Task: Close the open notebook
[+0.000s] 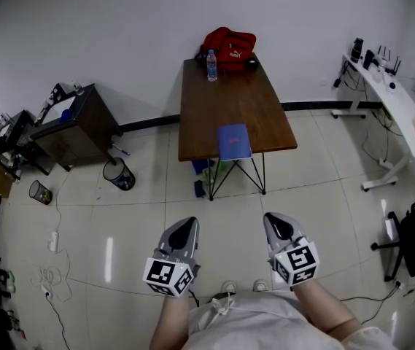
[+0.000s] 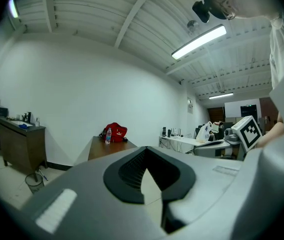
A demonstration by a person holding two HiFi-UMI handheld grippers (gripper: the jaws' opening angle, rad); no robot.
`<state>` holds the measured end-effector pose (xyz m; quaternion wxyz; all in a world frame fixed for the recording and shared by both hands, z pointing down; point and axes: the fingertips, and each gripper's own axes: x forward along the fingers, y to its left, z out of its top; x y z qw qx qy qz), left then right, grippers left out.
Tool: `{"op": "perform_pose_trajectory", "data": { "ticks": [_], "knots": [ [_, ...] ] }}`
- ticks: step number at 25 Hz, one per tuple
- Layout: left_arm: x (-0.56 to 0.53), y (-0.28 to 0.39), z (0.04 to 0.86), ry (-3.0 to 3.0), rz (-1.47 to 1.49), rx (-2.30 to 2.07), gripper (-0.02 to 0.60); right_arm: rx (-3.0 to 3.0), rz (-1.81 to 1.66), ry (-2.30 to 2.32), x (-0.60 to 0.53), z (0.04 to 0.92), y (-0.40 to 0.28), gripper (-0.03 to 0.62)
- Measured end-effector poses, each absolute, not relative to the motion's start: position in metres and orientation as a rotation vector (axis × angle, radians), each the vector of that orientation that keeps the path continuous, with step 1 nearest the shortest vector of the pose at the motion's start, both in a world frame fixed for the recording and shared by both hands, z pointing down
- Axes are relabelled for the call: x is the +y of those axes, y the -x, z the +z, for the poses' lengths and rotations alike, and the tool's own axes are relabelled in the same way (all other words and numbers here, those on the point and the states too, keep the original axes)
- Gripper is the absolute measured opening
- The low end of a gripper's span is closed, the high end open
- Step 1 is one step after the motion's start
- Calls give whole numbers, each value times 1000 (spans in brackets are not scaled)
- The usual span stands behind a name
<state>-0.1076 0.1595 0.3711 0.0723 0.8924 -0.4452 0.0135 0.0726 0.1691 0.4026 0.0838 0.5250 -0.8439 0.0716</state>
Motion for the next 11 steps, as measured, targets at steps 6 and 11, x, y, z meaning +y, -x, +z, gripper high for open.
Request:
{"op": "perform_pose_trajectory", "data": {
  "ticks": [6, 11],
  "knots": [
    [155, 103, 369, -2682, 36, -1349, 6, -2538, 199, -1552, 165, 396, -75, 6],
    [151, 96, 372, -2694, 37, -1312, 6, -2535, 202, -1536, 161, 399, -74, 6]
  ]
}}
